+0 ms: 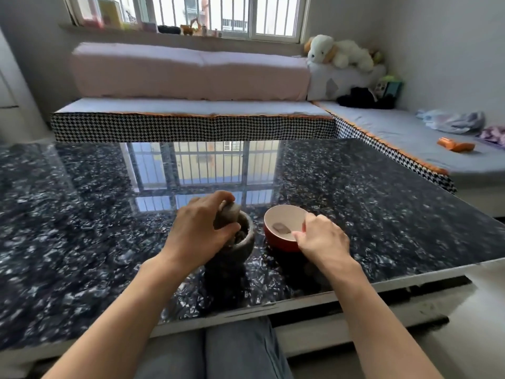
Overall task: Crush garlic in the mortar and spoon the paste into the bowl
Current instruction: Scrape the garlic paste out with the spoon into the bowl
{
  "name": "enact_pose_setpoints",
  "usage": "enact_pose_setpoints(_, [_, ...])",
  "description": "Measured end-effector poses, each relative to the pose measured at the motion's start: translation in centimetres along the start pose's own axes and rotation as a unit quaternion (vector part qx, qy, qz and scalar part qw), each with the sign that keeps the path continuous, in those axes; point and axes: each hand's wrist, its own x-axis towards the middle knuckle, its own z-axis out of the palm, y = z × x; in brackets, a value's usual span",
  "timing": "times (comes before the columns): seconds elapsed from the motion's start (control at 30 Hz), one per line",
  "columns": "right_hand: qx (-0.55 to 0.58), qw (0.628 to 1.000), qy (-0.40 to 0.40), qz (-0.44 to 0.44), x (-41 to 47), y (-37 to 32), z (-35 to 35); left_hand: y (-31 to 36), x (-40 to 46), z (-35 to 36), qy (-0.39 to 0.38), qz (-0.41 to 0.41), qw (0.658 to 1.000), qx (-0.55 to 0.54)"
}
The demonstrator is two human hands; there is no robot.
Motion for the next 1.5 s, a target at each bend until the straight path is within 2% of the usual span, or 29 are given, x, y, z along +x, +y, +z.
enact_pose_setpoints(0.07, [0.066,0.998,-0.004,0.007,-0.1,0.1,-0.4,-0.2,-0.1,-0.6,0.002,-0.017,1.000,-0.015])
enact_pose_setpoints(0.17, [0.146,0.985,0.074,-0.049,-1.0,-0.2,-1.1,-1.1,-0.4,-1.5,0.020,-0.073,0.990,-0.120])
enact_pose_setpoints(0.27, [0.219,0.956,0.158,-0.118,-2.1,-1.0,-1.4,-2.2,-1.0,-2.3,0.050,-0.140,0.949,-0.278])
enact_pose_setpoints(0.4, [0.262,0.932,0.154,-0.197,-3.0,-2.4,-1.2,-3.9,-1.5,-3.0,0.068,-0.193,0.890,-0.408])
enact_pose_setpoints(0.47, [0.251,0.929,0.163,-0.216,-3.1,-2.9,-0.5,-4.7,-1.9,-3.1,0.060,-0.199,0.873,-0.441])
enact_pose_setpoints(0.57, [0.315,0.910,0.129,-0.237,-2.7,-3.2,0.6,-5.1,-2.2,-2.9,0.050,-0.191,0.854,-0.480])
enact_pose_setpoints(0.67, [0.358,0.895,0.112,-0.242,-2.3,-3.4,1.3,-5.4,-2.2,-2.7,0.051,-0.192,0.840,-0.506])
enact_pose_setpoints(0.77, [0.351,0.893,0.121,-0.254,-2.3,-3.5,1.3,-5.8,-2.1,-2.4,0.057,-0.197,0.829,-0.520])
enact_pose_setpoints(1.1, [0.334,0.882,0.173,-0.282,-3.3,-3.0,2.1,-5.1,-1.7,-2.2,0.070,-0.223,0.823,-0.518])
enact_pose_setpoints(1.37, [0.321,0.882,0.209,-0.274,-4.9,-2.2,3.3,-4.7,-1.4,-2.1,0.090,-0.253,0.815,-0.514])
enact_pose_setpoints(1.5, [0.279,0.897,0.194,-0.282,-5.3,-1.6,4.1,-4.7,-1.2,-2.4,0.099,-0.255,0.807,-0.524])
